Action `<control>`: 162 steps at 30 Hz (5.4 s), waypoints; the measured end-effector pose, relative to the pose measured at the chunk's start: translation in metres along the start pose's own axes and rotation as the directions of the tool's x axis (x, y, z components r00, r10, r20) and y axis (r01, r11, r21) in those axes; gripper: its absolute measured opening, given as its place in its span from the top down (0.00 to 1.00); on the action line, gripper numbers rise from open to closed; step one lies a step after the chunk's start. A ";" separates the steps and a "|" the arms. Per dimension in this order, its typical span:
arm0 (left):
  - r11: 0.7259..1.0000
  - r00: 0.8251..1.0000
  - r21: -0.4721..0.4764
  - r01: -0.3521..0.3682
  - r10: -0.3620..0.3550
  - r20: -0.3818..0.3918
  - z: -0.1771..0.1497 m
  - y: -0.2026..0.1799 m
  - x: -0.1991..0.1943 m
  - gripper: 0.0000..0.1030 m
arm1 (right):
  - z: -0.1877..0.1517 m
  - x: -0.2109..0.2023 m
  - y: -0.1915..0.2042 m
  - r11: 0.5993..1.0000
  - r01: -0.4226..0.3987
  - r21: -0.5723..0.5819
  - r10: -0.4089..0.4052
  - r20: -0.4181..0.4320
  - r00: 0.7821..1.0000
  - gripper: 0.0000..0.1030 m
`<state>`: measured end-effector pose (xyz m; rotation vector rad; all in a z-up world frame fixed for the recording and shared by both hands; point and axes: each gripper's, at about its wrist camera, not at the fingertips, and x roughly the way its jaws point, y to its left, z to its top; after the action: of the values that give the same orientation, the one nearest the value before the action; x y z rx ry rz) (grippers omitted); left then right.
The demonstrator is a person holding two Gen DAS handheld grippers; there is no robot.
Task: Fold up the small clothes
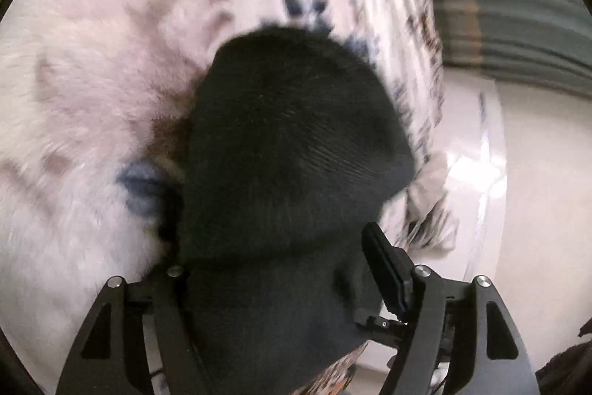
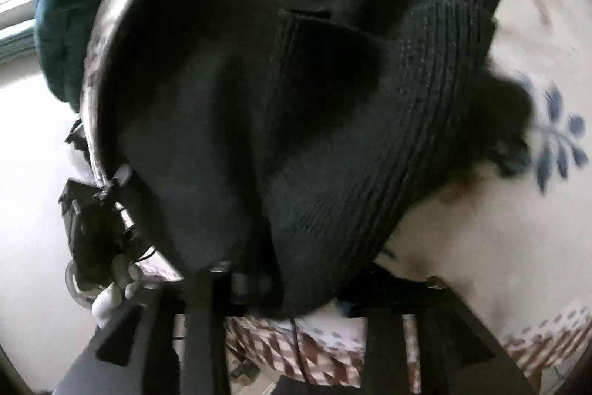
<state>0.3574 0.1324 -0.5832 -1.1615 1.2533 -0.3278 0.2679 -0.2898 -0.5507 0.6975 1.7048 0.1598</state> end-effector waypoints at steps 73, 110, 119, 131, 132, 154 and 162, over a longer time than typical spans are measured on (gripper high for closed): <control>0.982 0.961 0.011 -0.187 0.180 0.211 0.013 0.003 -0.049 0.33 | 0.225 0.000 0.165 0.849 0.058 -0.525 -0.100 -0.052 0.994 0.17; 0.921 0.914 0.037 -0.389 0.380 0.142 -0.091 0.012 -0.066 0.32 | 0.145 -0.040 0.085 0.969 0.212 -0.129 -0.215 -0.015 0.976 0.49; 0.935 0.934 0.020 -0.355 0.354 0.057 -0.116 0.061 -0.036 0.04 | 0.090 -0.015 0.057 0.978 0.207 -0.021 -0.205 0.081 0.975 0.88; 0.935 0.946 -0.186 -0.302 0.318 0.065 -0.097 0.073 -0.040 0.00 | 0.064 -0.043 0.038 0.969 0.226 0.105 -0.237 0.108 0.966 0.41; 0.935 0.946 -0.186 -0.301 0.318 0.067 -0.095 0.072 -0.037 0.00 | 0.060 -0.042 0.031 0.971 0.189 0.148 -0.203 0.083 0.976 0.35; 0.969 0.946 -0.117 -0.218 0.239 0.218 -0.058 0.030 -0.061 0.00 | 0.064 -0.017 -0.007 0.967 -0.253 -0.017 0.253 0.048 0.966 0.37; 0.945 0.908 0.029 -0.326 0.304 0.289 0.015 -0.016 -0.043 0.08 | 0.157 -0.066 0.106 0.944 -0.031 -0.328 0.081 0.140 0.987 0.37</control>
<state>0.3611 0.1642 -0.5477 -0.8844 1.1420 0.0319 0.4586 -0.2796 -0.4870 0.4978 1.4678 0.4095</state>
